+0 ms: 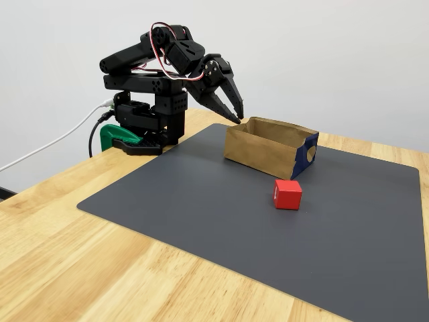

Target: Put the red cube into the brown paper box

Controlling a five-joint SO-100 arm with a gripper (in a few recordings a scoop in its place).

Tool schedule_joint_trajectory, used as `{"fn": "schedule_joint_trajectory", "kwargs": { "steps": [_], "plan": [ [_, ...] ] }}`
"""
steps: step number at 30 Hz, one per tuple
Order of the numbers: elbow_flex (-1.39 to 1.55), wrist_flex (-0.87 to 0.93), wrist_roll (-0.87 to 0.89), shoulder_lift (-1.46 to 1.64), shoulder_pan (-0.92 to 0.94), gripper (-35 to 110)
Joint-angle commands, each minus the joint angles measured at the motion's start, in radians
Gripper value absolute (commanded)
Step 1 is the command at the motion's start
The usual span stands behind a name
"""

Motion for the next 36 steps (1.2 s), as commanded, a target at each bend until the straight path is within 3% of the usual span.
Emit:
{"fn": "schedule_joint_trajectory", "kwargs": {
  "steps": [1,36],
  "plan": [
    [-0.002,0.006,-0.012,-0.005,0.002,0],
    [-0.002,0.009,-0.037,-0.003,-0.015,3]
  ]
}}
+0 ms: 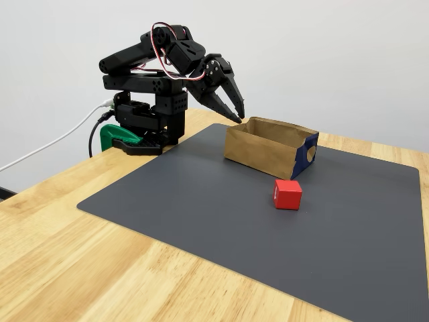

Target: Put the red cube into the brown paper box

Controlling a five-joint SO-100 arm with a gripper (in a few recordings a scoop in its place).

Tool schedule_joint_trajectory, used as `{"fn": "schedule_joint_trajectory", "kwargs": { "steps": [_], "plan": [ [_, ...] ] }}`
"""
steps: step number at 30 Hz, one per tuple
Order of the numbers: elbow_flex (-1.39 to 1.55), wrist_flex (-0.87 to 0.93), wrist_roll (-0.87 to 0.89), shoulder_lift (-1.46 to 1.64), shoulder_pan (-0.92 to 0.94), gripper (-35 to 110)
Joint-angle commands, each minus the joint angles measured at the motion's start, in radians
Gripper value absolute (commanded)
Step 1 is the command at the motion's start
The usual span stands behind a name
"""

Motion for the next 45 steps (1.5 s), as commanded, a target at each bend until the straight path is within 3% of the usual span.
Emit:
{"fn": "schedule_joint_trajectory", "kwargs": {
  "steps": [1,5,14,17,24,45],
  "plan": [
    [-0.005,0.014,-0.015,-0.008,0.008,6],
    [-0.020,0.003,-0.032,-0.054,0.028,15],
    [-0.233,-0.014,-0.198,-0.365,0.156,17],
    [-0.405,0.034,-0.397,-0.580,0.218,16],
    [-0.670,0.077,-0.580,-0.914,0.328,17],
    [-1.003,0.005,-0.439,-1.537,0.262,35]
  ]
}}
